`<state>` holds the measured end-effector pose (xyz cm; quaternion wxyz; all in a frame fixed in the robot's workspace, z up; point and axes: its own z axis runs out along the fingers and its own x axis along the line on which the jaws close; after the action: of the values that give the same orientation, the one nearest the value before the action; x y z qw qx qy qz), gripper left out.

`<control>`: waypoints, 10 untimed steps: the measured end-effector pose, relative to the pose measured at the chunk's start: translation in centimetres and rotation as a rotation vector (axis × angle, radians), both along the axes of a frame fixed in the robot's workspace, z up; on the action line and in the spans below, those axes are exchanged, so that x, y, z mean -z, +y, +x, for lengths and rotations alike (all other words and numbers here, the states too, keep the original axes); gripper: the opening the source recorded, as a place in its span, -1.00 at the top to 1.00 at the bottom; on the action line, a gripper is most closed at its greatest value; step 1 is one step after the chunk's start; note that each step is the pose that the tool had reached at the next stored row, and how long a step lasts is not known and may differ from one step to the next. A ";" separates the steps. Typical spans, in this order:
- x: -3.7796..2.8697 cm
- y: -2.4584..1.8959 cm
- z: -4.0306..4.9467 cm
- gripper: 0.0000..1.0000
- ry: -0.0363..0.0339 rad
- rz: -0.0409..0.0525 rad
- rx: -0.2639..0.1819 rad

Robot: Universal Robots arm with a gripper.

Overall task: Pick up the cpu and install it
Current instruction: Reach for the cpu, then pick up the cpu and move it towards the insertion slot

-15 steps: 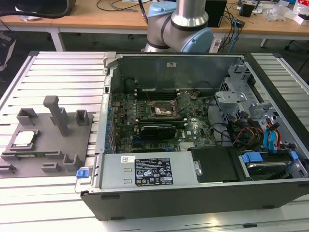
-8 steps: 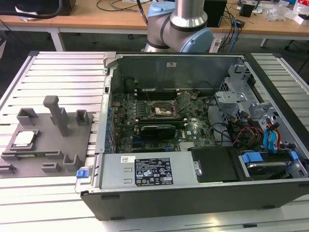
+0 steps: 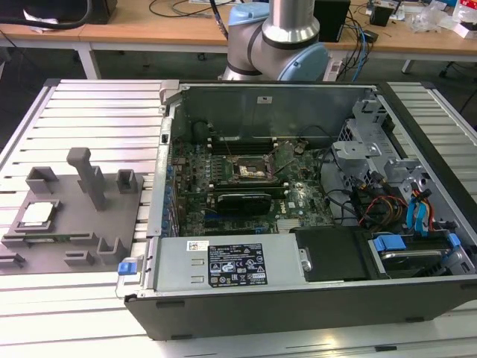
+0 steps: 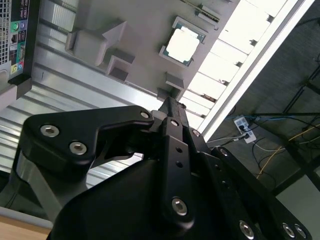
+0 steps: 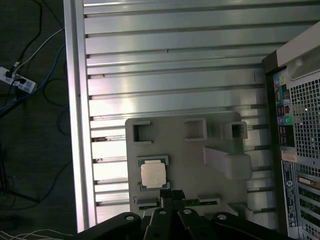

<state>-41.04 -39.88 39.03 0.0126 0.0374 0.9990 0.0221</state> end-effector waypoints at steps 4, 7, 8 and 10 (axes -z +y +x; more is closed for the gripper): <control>0.01 0.00 0.01 0.79 0.0000 0.0000 0.000; 0.01 0.00 0.01 0.79 0.0000 0.0000 0.000; 0.01 0.00 0.02 0.79 0.0000 0.0000 0.000; 0.01 0.00 0.02 0.66 0.0000 0.0000 0.000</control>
<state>-41.02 -39.88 39.02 0.0126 0.0374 0.9990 0.0221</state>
